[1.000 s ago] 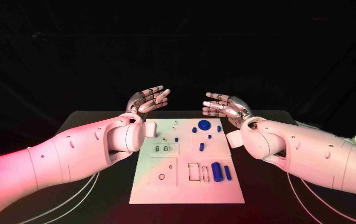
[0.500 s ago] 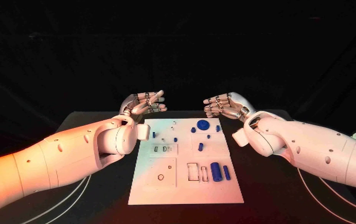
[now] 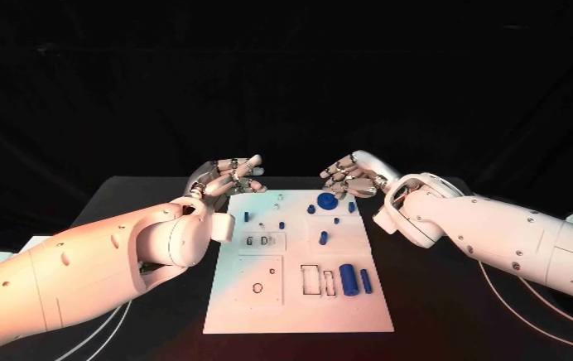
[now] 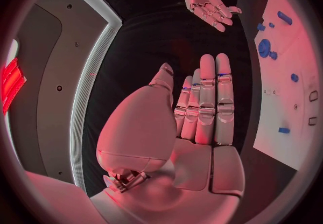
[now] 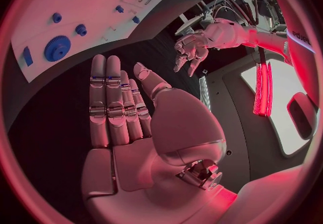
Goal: Assemble the parts on the task board
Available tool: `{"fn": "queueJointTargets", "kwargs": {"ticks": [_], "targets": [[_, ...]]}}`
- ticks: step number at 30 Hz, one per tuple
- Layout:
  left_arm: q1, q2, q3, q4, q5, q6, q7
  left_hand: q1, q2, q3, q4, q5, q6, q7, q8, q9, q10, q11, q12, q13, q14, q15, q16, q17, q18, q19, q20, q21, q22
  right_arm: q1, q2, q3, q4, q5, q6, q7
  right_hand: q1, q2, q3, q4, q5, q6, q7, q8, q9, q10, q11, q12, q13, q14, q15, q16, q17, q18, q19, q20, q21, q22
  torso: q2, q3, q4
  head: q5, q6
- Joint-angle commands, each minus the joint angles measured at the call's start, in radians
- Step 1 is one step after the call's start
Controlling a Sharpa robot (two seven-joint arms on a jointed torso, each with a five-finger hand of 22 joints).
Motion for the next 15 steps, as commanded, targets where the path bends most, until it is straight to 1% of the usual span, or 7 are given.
{"fn": "queueJointTargets", "kwargs": {"ticks": [1,3,7,8,10,12,15], "targets": [[0.002,-0.005,0.002,0.017,0.005,0.032,-0.007,-0.001,0.013,-0.007,0.0,-0.004,0.008,0.0,-0.005,0.0,0.005,0.0,-0.008,0.001,0.002,0.002,0.007,0.008,0.008,0.009,0.0,0.007,0.002,0.003,0.007,0.001,-0.003,-0.176,0.0,-0.093,-0.003,-0.009,0.012,0.0,0.003,0.015,-0.008,-0.003,0.001,0.02,-0.009,-0.004,0.001,0.072,-0.019,0.058,0.046,0.01,0.029,-0.017,0.073,0.042,0.009,-0.0029,0.0105,-0.002,0.002],[0.002,-0.009,0.002,0.028,0.008,0.034,-0.008,-0.001,0.013,-0.008,0.0,-0.004,0.007,0.001,-0.007,-0.001,0.003,0.001,-0.01,0.001,0.0,0.003,0.009,0.013,0.008,0.009,0.0,0.008,0.003,0.006,0.013,0.002,-0.006,-0.217,0.013,-0.114,-0.01,-0.012,0.026,0.0,0.003,0.017,-0.009,-0.005,0.001,0.022,-0.015,-0.005,0.001,0.066,-0.024,0.127,0.094,0.008,0.03,-0.021,0.122,0.073,0.013,-0.0038,0.0121,-0.004,0.001],[0.003,-0.021,0.002,0.051,0.016,0.04,-0.01,-0.001,0.013,-0.01,-0.002,-0.004,0.005,0.002,-0.009,-0.001,-0.001,0.002,-0.015,0.002,-0.005,0.003,0.011,0.022,0.007,0.009,0.0,0.009,0.005,0.017,0.03,0.003,-0.021,-0.309,0.047,-0.153,-0.03,-0.022,0.051,0.002,0.002,0.016,-0.009,-0.005,0.001,0.013,-0.014,-0.004,0.002,0.068,-0.024,0.237,0.174,0.011,0.02,-0.024,0.2,0.124,0.023,-0.0058,0.0156,-0.005,0.003],[0.003,-0.024,0.002,0.057,0.017,0.041,-0.01,-0.001,0.013,-0.01,-0.002,-0.004,0.005,0.002,-0.01,-0.001,-0.001,0.002,-0.015,0.002,-0.005,0.003,0.011,0.023,0.007,0.009,0.0,0.009,0.005,0.019,0.034,0.003,-0.023,-0.328,0.055,-0.161,-0.031,-0.019,0.06,0.003,0.003,0.017,-0.011,-0.005,0.001,0.012,-0.015,-0.002,0.002,0.063,-0.024,0.264,0.193,0.011,0.019,-0.023,0.219,0.137,0.025,-0.0062,0.0165,-0.006,0.001],[0.003,-0.03,0.003,0.071,0.02,0.045,-0.012,-0.001,0.014,-0.01,-0.002,-0.004,0.005,0.002,-0.011,-0.002,-0.002,0.002,-0.017,0.002,-0.007,0.004,0.012,0.027,0.007,0.008,0.0,0.009,0.005,0.025,0.043,0.003,-0.031,-0.379,0.079,-0.182,-0.04,-0.029,0.069,0.003,0.002,0.019,-0.012,-0.005,0.001,-0.002,-0.016,-0.006,0.001,0.071,-0.024,0.315,0.228,0.011,0.015,-0.022,0.253,0.158,0.031,-0.0079,0.0213,-0.01,0.001],[0.003,-0.035,0.003,0.081,0.023,0.047,-0.013,-0.001,0.014,-0.011,-0.003,-0.004,0.004,0.002,-0.012,-0.002,-0.004,0.003,-0.019,0.002,-0.012,0.005,0.011,0.031,0.006,0.007,0.0,0.009,0.006,0.03,0.049,0.003,-0.037,-0.415,0.099,-0.197,-0.047,-0.035,0.078,0.003,0.003,0.019,-0.012,-0.006,0.001,-0.01,-0.016,-0.005,0.001,0.065,-0.024,0.365,0.26,0.011,0.012,-0.021,0.286,0.18,0.035,-0.009,0.0245,-0.013,0.0],[0.004,-0.044,0.004,0.103,0.025,0.05,-0.015,-0.001,0.015,-0.012,-0.005,-0.004,0.003,0.003,-0.014,-0.002,-0.005,0.004,-0.022,0.002,-0.018,0.006,0.01,0.037,0.006,0.005,0.001,0.008,0.007,0.038,0.061,0.003,-0.046,-0.483,0.135,-0.225,-0.055,-0.038,0.094,0.007,0.001,0.021,-0.016,-0.005,0.001,-0.021,-0.015,-0.006,0.001,0.06,-0.022,0.424,0.301,0.012,-0.002,-0.019,0.33,0.209,0.044,-0.0112,0.0303,-0.018,0.001]]}}
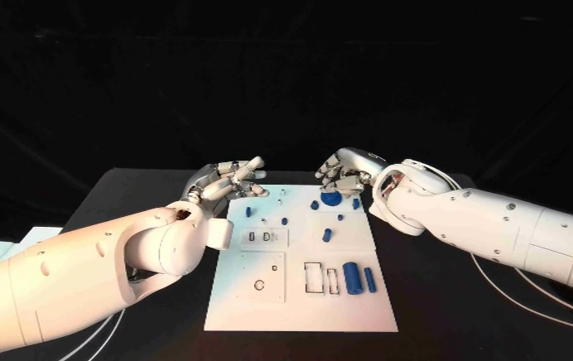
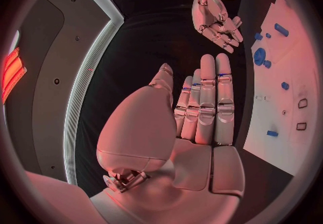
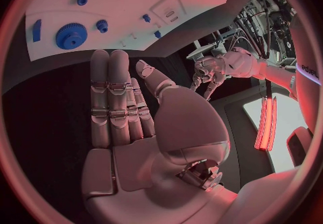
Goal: Assemble the parts on the task board
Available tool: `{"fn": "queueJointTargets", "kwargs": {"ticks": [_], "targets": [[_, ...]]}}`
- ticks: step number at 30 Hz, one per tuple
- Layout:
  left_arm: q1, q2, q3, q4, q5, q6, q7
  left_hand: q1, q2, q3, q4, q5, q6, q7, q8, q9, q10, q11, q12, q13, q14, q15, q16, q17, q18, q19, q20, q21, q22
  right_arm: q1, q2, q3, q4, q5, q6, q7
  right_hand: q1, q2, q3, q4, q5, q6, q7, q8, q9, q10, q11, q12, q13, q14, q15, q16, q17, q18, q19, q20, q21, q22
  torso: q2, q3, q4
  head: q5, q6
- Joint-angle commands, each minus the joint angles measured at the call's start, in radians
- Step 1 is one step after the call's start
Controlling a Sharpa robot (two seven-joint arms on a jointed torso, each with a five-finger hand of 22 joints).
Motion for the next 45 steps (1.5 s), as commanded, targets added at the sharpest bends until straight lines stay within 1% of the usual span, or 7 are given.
{"fn": "queueJointTargets", "kwargs": {"ticks": [1,8,12,19,26,32,45], "targets": [[0.002,-0.007,0.002,0.023,0.014,0.03,-0.002,0.001,0.01,-0.006,-0.001,-0.004,0.003,0.004,-0.007,-0.001,-0.006,0.005,-0.007,0.002,-0.012,0.001,0.002,0.006,0.006,0.004,0.001,0.004,0.002,0.006,0.01,0.0,-0.009,-0.175,0.09,-0.079,-0.014,-0.001,0.012,0.004,-0.001,0.007,-0.004,-0.005,0.001,-0.01,0.002,-0.005,0.0,0.03,-0.002,0.05,0.039,0.012,-0.016,0.003,0.035,0.024,0.017,-0.004,0.0104,-0.008,0.001],[0.002,-0.025,0.004,0.063,0.015,0.033,-0.004,0.0,0.012,-0.011,-0.005,-0.004,-0.001,0.007,-0.013,-0.002,-0.013,0.009,-0.015,0.003,-0.034,0.006,-0.005,0.022,0.005,-0.006,0.005,0.001,0.004,0.019,0.025,0.0,-0.022,-0.254,0.141,-0.114,-0.021,-0.01,0.024,0.009,-0.009,0.01,-0.008,-0.004,0.002,-0.028,0.005,-0.007,-0.001,0.016,0.0,0.127,0.111,0.013,-0.037,0.006,0.076,0.052,0.037,-0.0073,0.0169,-0.018,0.003],[0.004,-0.035,0.005,0.08,0.015,0.034,-0.005,-0.001,0.014,-0.014,-0.008,-0.004,-0.002,0.008,-0.016,-0.002,-0.017,0.011,-0.02,0.005,-0.052,0.01,-0.015,0.031,0.004,-0.018,0.008,-0.005,0.004,0.023,0.028,0.0,-0.027,-0.283,0.167,-0.126,-0.022,-0.015,0.025,0.011,-0.015,0.01,-0.01,-0.004,0.002,-0.04,0.006,-0.007,-0.001,0.012,0.002,0.147,0.129,0.011,-0.041,0.008,0.094,0.069,0.05,-0.0089,0.0205,-0.021,0.01],[0.007,-0.051,0.008,0.103,0.015,0.037,-0.005,-0.002,0.018,-0.02,-0.016,-0.004,-0.006,0.013,-0.023,-0.002,-0.031,0.019,-0.033,0.006,-0.094,0.021,-0.058,0.039,0.003,-0.052,0.019,-0.027,-0.002,0.026,0.038,0.0,-0.036,-0.301,0.186,-0.126,-0.021,-0.018,0.026,0.014,-0.019,0.011,-0.011,-0.004,0.002,-0.055,0.008,-0.007,-0.002,0.007,0.003,0.164,0.142,0.011,-0.047,0.01,0.109,0.082,0.075,-0.0081,0.026,-0.023,0.015],[0.009,-0.056,0.009,0.116,0.015,0.043,-0.007,-0.002,0.021,-0.024,-0.022,-0.003,-0.01,0.017,-0.027,-0.002,-0.04,0.025,-0.04,0.005,-0.117,0.03,-0.093,0.037,0.003,-0.074,0.027,-0.044,-0.009,0.026,0.044,0.0,-0.044,-0.305,0.205,-0.12,-0.016,-0.016,0.029,0.015,-0.02,0.01,-0.012,-0.004,0.002,-0.059,0.007,-0.006,-0.001,0.007,0.003,0.188,0.167,0.009,-0.045,0.01,0.126,0.1,0.092,-0.008,0.0299,-0.025,0.021],[0.009,-0.06,0.009,0.12,0.015,0.044,-0.008,-0.002,0.021,-0.024,-0.023,-0.004,-0.011,0.017,-0.028,-0.002,-0.041,0.025,-0.041,0.005,-0.118,0.03,-0.095,0.037,0.003,-0.075,0.028,-0.045,-0.009,0.026,0.048,0.0,-0.048,-0.305,0.207,-0.114,-0.014,-0.013,0.034,0.017,-0.02,0.014,-0.012,-0.003,0.002,-0.055,0.007,-0.004,-0.001,0.011,0.003,0.223,0.202,0.004,-0.037,0.011,0.156,0.135,0.102,-0.0077,0.0286,-0.023,0.025],[0.012,-0.065,0.01,0.123,0.015,0.048,-0.012,-0.002,0.021,-0.025,-0.024,-0.004,-0.012,0.017,-0.028,-0.002,-0.042,0.025,-0.041,0.005,-0.119,0.031,-0.097,0.037,0.003,-0.076,0.029,-0.046,-0.009,0.026,0.053,0.0,-0.058,-0.307,0.205,-0.108,-0.006,0.004,0.059,0.027,-0.028,0.033,-0.015,0.001,0.005,-0.038,0.003,-0.003,0.0,0.011,0.001,0.286,0.261,-0.003,-0.024,0.01,0.217,0.202,0.113,-0.0096,0.033,-0.024,0.024]]}}
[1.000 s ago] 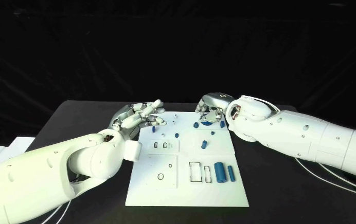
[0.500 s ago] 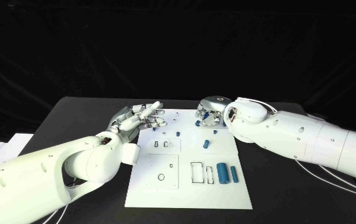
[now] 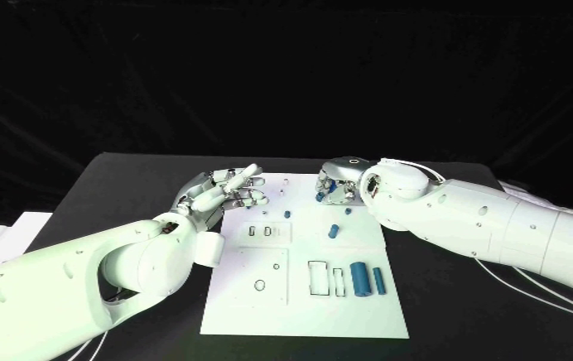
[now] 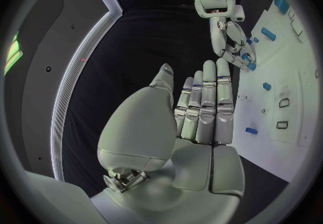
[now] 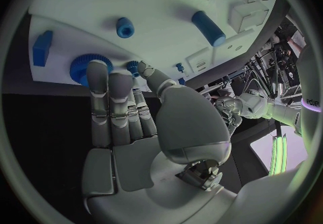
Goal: Assemble the parts on the task board
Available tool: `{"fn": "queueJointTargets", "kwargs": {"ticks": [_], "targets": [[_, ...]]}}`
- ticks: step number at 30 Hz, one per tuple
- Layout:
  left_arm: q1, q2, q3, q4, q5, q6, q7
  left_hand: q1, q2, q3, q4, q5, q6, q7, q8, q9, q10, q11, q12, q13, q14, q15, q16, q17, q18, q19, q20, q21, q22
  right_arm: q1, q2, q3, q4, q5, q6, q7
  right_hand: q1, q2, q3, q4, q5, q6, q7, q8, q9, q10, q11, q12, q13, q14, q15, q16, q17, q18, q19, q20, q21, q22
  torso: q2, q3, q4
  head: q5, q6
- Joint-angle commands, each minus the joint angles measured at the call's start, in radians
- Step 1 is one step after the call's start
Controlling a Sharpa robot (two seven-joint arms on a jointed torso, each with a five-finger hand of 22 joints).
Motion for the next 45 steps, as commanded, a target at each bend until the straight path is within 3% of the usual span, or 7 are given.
{"fn": "queueJointTargets", "kwargs": {"ticks": [1,16,22,27,34,45], "targets": [[0.002,0.0,0.001,0.004,0.003,0.024,0.001,0.0,0.007,-0.004,-0.003,-0.004,-0.001,0.007,-0.003,-0.001,-0.009,0.0,-0.003,0.0,-0.008,-0.001,-0.004,-0.001,0.004,-0.004,0.0,-0.003,-0.001,0.0,0.003,0.0,-0.001,-0.017,0.011,0.006,0.008,0.014,0.018,0.003,-0.025,0.015,-0.002,0.001,0.002,0.018,-0.002,0.0,0.0,0.012,-0.001,0.025,0.023,-0.005,0.01,-0.002,0.023,0.025,0.005,-0.0016,0.001,0.001,0.0],[0.003,-0.002,0.001,0.005,0.003,0.028,-0.006,0.001,0.008,-0.004,-0.004,-0.003,-0.001,0.007,-0.004,-0.001,-0.01,0.0,-0.004,0.0,-0.008,-0.001,-0.006,-0.001,0.004,-0.005,0.001,-0.004,-0.001,0.0,0.013,0.0,-0.013,-0.016,0.007,0.001,0.002,0.024,0.051,0.026,-0.063,0.041,-0.006,0.003,0.005,0.041,-0.009,0.0,0.0,0.012,-0.003,0.084,0.077,-0.012,0.019,-0.004,0.074,0.081,0.015,-0.0035,0.0014,0.004,0.002],[0.004,-0.003,0.001,0.007,0.003,0.03,-0.009,0.002,0.008,-0.004,-0.005,-0.003,-0.001,0.007,-0.004,-0.001,-0.011,0.001,-0.004,0.0,-0.007,-0.001,-0.007,-0.001,0.004,-0.005,0.001,-0.005,-0.001,0.0,0.019,0.0,-0.02,-0.018,-0.006,-0.007,0.007,0.031,0.067,0.036,-0.075,0.055,-0.011,0.006,0.007,0.055,-0.013,0.002,0.001,0.013,-0.006,0.105,0.095,-0.014,0.022,-0.005,0.092,0.1,0.02,-0.0034,0.0033,0.004,-0.005],[0.005,-0.005,0.001,0.007,0.003,0.031,-0.011,0.002,0.008,-0.004,-0.005,-0.003,-0.001,0.007,-0.004,-0.001,-0.011,0.001,-0.004,0.0,-0.007,-0.001,-0.007,-0.001,0.004,-0.005,0.001,-0.005,-0.001,-0.001,0.016,0.0,-0.013,-0.015,-0.089,-0.002,0.024,0.048,0.101,0.044,-0.115,0.08,-0.018,0.013,0.014,0.086,-0.021,0.006,0.003,0.017,-0.012,0.144,0.135,-0.022,0.041,-0.01,0.132,0.154,0.022,-0.0041,0.0031,0.002,-0.002],[0.006,-0.006,0.001,0.005,0.003,0.033,-0.013,0.003,0.009,-0.003,-0.006,-0.003,-0.002,0.007,-0.004,-0.001,-0.011,0.001,-0.004,0.0,-0.007,-0.001,-0.008,-0.001,0.005,-0.005,0.001,-0.005,-0.001,-0.001,0.012,0.003,0.008,0.021,-0.223,0.0,0.014,0.036,0.112,0.059,-0.122,0.085,-0.019,0.012,0.017,0.093,-0.023,0.001,0.002,0.016,-0.013,0.158,0.145,-0.025,0.045,-0.012,0.15,0.173,0.026,-0.0051,0.0049,0.003,0.003],[0.008,-0.006,0.001,0.004,0.003,0.036,-0.016,0.004,0.009,-0.003,-0.007,-0.003,-0.002,0.007,-0.004,-0.001,-0.011,0.001,-0.005,0.0,-0.007,-0.001,-0.008,-0.001,0.005,-0.005,0.001,-0.005,-0.001,0.002,0.059,0.006,-0.021,0.04,-0.267,-0.03,0.0,0.024,0.112,0.079,-0.13,0.085,-0.021,0.009,0.019,0.092,-0.022,-0.002,0.001,0.014,-0.012,0.165,0.148,-0.025,0.042,-0.011,0.156,0.178,0.033,-0.006,0.0083,0.004,0.005]]}}
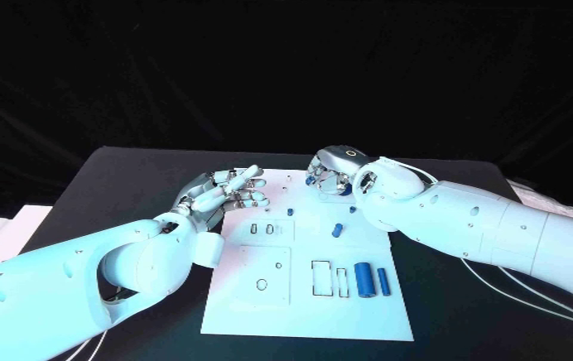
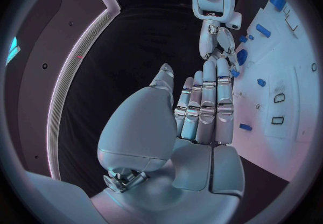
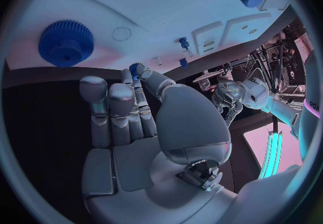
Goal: Assemble the parts on the task board
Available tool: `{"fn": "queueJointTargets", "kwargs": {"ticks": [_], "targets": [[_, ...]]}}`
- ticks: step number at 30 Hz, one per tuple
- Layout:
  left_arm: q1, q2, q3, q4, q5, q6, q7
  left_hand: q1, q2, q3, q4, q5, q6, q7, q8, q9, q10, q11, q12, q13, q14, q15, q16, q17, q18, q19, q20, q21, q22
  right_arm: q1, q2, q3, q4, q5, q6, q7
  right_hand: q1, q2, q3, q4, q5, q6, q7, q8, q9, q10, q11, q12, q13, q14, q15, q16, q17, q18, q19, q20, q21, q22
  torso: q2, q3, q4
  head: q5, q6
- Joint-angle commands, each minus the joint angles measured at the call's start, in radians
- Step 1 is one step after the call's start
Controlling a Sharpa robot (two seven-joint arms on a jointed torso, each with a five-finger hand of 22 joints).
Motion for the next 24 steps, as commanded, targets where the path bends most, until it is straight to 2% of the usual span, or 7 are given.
{"fn": "queueJointTargets", "kwargs": {"ticks": [1,3,6,15,24], "targets": [[0.003,0.001,0.001,0.002,0.002,0.023,0.001,0.004,0.009,0.0,-0.004,-0.003,-0.002,0.007,-0.005,-0.001,-0.004,0.001,-0.005,0.0,-0.007,-0.001,-0.004,0.0,0.005,-0.006,0.001,-0.005,-0.002,0.002,0.018,0.001,-0.016,0.01,-0.047,-0.021,-0.011,0.002,0.001,0.007,-0.006,0.007,-0.003,-0.002,0.011,0.005,0.0,-0.001,-0.001,0.014,-0.005,0.006,0.002,-0.01,0.005,0.001,0.005,0.001,0.005,-0.0012,0.0042,-0.002,0.001],[0.005,0.001,0.001,0.003,0.002,0.024,0.0,0.005,0.009,0.0,-0.005,-0.003,-0.002,0.007,-0.005,-0.001,-0.005,0.001,-0.005,0.0,-0.007,-0.001,-0.005,0.0,0.005,-0.006,0.002,-0.006,-0.002,0.003,0.031,0.001,-0.027,0.011,-0.048,-0.023,-0.011,0.001,0.001,0.008,-0.007,0.007,-0.003,-0.002,0.011,0.005,0.0,-0.002,-0.001,0.014,-0.005,0.006,0.002,-0.01,0.005,0.001,0.006,0.003,0.006,-0.0016,0.0064,-0.004,0.003],[0.007,0.002,0.001,0.004,0.002,0.025,-0.001,0.005,0.009,0.0,-0.005,-0.003,-0.002,0.007,-0.005,-0.001,-0.005,0.001,-0.005,0.0,-0.007,-0.001,-0.005,0.0,0.005,-0.006,0.002,-0.006,-0.002,0.005,0.047,0.001,-0.043,0.011,-0.048,-0.026,-0.011,0.001,0.001,0.008,-0.007,0.007,-0.003,-0.002,0.011,0.005,0.0,-0.002,-0.001,0.014,-0.005,0.006,0.002,-0.01,0.005,0.001,0.006,0.003,0.009,-0.0024,0.0099,-0.006,0.0],[0.02,0.003,0.001,0.006,0.002,0.027,-0.003,0.006,0.009,0.0,-0.006,-0.003,-0.002,0.007,-0.005,-0.001,-0.005,0.001,-0.005,0.0,-0.007,-0.001,-0.005,0.0,0.005,-0.006,0.002,-0.006,-0.002,0.008,0.09,0.002,-0.092,0.01,-0.044,-0.03,-0.012,-0.001,0.002,0.009,-0.007,0.006,-0.003,-0.003,0.011,0.004,0.0,-0.002,-0.002,0.014,-0.005,0.007,0.002,-0.009,0.004,0.001,0.005,0.001,0.018,-0.0071,0.0187,-0.011,0.002],[0.023,0.008,0.001,0.001,0.002,0.028,-0.005,0.006,0.009,0.0,-0.006,-0.003,-0.002,0.007,-0.005,-0.001,-0.005,0.001,-0.005,0.0,-0.007,-0.001,-0.005,0.0,0.005,-0.006,0.002,-0.006,-0.002,0.008,0.11,0.002,-0.107,0.007,-0.033,-0.035,-0.012,-0.003,0.002,0.011,-0.008,0.005,-0.002,-0.004,0.011,0.002,0.001,-0.002,-0.002,0.014,-0.005,0.009,0.004,-0.01,0.005,0.001,0.007,0.003,0.025,-0.0104,0.0206,-0.011,0.006]]}}
